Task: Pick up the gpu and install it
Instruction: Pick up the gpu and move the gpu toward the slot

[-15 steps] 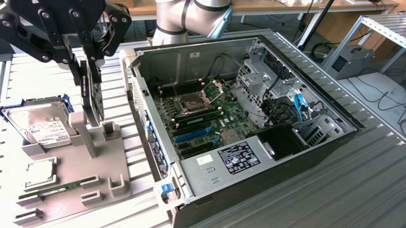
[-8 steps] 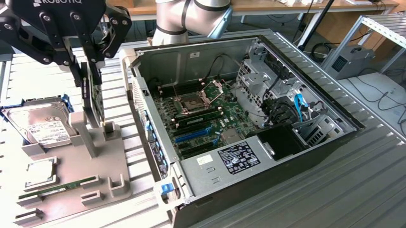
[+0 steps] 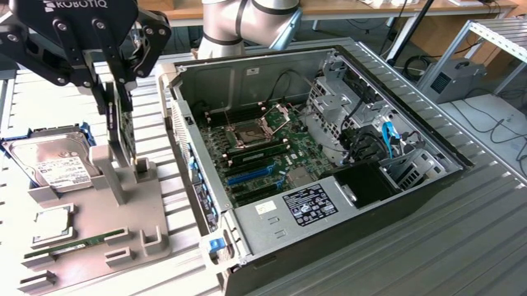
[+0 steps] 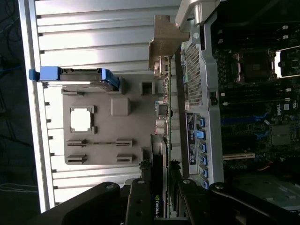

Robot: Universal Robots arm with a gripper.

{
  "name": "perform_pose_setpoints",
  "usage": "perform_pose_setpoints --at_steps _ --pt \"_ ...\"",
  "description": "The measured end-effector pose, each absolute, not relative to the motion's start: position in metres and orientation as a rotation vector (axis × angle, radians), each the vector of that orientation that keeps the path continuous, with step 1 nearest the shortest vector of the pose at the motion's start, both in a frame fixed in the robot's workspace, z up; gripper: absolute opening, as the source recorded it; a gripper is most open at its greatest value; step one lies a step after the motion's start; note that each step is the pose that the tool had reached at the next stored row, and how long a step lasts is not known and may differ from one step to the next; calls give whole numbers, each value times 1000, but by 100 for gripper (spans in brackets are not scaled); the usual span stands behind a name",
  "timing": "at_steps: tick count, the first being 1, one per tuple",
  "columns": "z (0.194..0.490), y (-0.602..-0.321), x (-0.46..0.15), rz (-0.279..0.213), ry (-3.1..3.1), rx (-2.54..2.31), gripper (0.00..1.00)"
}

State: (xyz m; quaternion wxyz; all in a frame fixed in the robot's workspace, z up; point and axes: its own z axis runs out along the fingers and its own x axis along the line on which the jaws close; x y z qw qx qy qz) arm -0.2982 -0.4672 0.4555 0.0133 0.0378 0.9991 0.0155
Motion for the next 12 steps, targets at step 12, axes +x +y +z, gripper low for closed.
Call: perform_pose_setpoints --at_steps 12 --pt "452 -467 -298 48 3112 118 26"
